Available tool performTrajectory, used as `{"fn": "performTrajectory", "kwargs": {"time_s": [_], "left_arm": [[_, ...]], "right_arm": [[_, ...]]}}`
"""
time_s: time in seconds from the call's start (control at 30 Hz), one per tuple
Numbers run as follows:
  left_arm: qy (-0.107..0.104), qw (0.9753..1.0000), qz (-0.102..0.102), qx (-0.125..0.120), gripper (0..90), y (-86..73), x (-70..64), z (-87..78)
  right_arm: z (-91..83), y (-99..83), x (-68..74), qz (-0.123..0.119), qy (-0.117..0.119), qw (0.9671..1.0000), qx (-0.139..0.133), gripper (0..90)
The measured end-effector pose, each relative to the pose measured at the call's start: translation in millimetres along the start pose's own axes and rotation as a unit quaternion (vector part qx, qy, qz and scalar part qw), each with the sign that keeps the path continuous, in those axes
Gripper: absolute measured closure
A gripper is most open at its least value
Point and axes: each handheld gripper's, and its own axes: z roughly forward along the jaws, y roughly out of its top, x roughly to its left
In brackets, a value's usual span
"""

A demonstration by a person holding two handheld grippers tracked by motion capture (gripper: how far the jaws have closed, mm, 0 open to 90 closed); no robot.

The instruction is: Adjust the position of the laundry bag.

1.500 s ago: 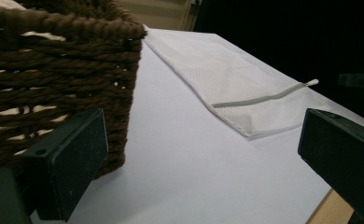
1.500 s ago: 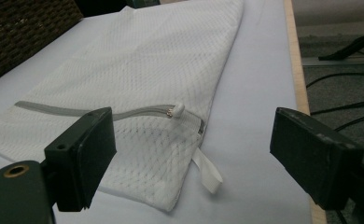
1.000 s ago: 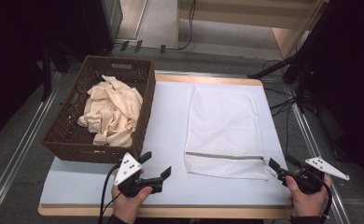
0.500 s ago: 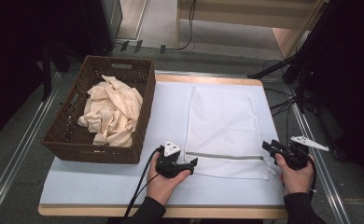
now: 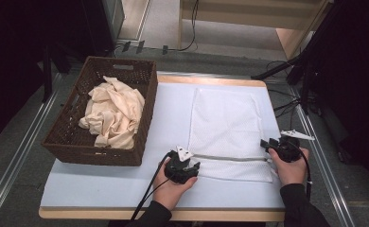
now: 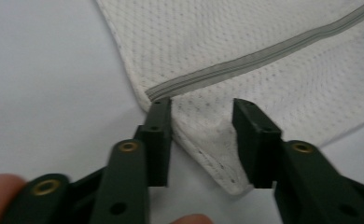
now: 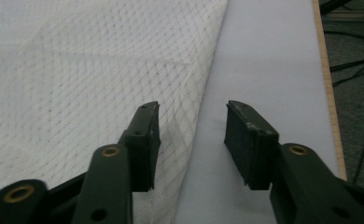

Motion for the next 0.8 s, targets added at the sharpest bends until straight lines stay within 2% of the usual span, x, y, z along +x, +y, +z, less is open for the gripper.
{"fn": "performTrajectory", "kwargs": {"time_s": [0.03, 0.07, 0.13, 0.2, 0.23, 0.33, 0.47, 0.53, 0.67, 0.73, 0.77, 0.8], "left_arm": [[0.007, 1.0, 0.0, -0.002, 67.2, -0.2, 0.6, 0.3], [0.009, 1.0, 0.001, -0.001, 75.9, -0.2, 2.0, 0.0], [-0.009, 0.9999, 0.004, -0.004, 83.1, -0.3, 4.3, 0.7], [-0.018, 0.9998, 0.008, -0.001, 87.5, 0.4, 5.2, 0.8], [-0.027, 0.9996, 0.007, 0.001, 88.7, 1.2, 7.4, 0.6], [-0.036, 0.9993, 0.001, 0.004, 89.6, 1.4, 10.5, -0.6], [-0.036, 0.9993, -0.001, -0.005, 89.7, -2.1, 16.0, -8.9], [-0.032, 0.9995, -0.001, -0.006, 89.7, -2.7, 18.3, -11.8], [-0.023, 0.9995, -0.017, -0.017, 89.7, -6.9, 29.1, -21.9], [-0.015, 0.9995, -0.017, -0.02, 89.6, -10.2, 33.4, -27.9], [-0.013, 0.9995, -0.018, -0.021, 89.6, -12.1, 36.1, -30.9], [-0.007, 0.9996, -0.019, -0.021, 89.6, -14.0, 38.5, -33.9]], "right_arm": [[-0.1, 0.0, 1.5, -0.003, -0.007, 1.0, 0.003, 62.4], [0.6, 0.3, 4.8, -0.019, -0.023, 0.9995, 0.006, 71.9], [0.8, 0.5, 5.4, -0.023, -0.008, 0.9997, 0.007, 79.8], [1.3, 0.7, 5.8, -0.022, 0.004, 0.9997, 0.009, 88.0], [1.5, 1.1, 5.6, -0.019, 0.011, 0.9997, 0.01, 89.0], [1.6, 1.6, 5.6, -0.012, 0.017, 0.9997, 0.012, 89.9], [2.3, 1.6, 11.0, -0.013, 0.031, 0.9994, 0.012, 90.0], [3.2, 1.7, 15.2, -0.011, 0.036, 0.9992, 0.013, 90.0], [5.7, 1.6, 24.6, -0.012, 0.039, 0.9991, 0.013, 90.0], [9.1, 2.5, 37.3, -0.017, 0.046, 0.9987, 0.015, 90.0], [9.1, 2.5, 37.3, -0.017, 0.046, 0.9987, 0.015, 90.0], [11.7, 3.5, 46.3, -0.023, 0.05, 0.9983, 0.018, 90.0]]}}
